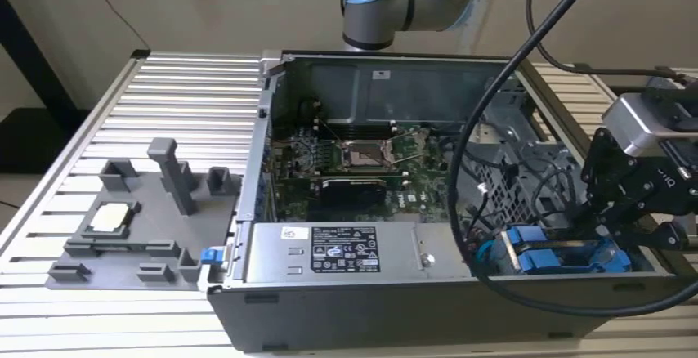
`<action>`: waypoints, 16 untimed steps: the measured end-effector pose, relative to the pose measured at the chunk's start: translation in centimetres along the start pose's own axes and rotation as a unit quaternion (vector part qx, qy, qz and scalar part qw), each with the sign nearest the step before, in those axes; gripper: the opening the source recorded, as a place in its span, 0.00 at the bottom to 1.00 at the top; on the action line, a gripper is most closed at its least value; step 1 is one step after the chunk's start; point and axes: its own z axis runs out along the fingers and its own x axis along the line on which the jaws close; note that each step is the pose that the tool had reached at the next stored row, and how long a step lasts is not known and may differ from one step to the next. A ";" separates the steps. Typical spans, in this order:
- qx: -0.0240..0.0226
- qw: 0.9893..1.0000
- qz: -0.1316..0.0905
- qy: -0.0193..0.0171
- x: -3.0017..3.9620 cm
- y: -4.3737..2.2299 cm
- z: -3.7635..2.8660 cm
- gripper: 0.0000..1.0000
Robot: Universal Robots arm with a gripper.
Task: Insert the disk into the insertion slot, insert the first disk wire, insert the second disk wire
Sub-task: 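Insert the first disk wire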
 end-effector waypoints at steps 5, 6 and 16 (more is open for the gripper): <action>0.000 1.000 0.000 0.000 -0.21 0.14 -1.74 0.27; 0.000 1.000 0.000 0.000 -0.25 0.18 -2.15 0.27; 0.000 1.000 0.000 0.000 -0.73 0.50 -6.21 0.27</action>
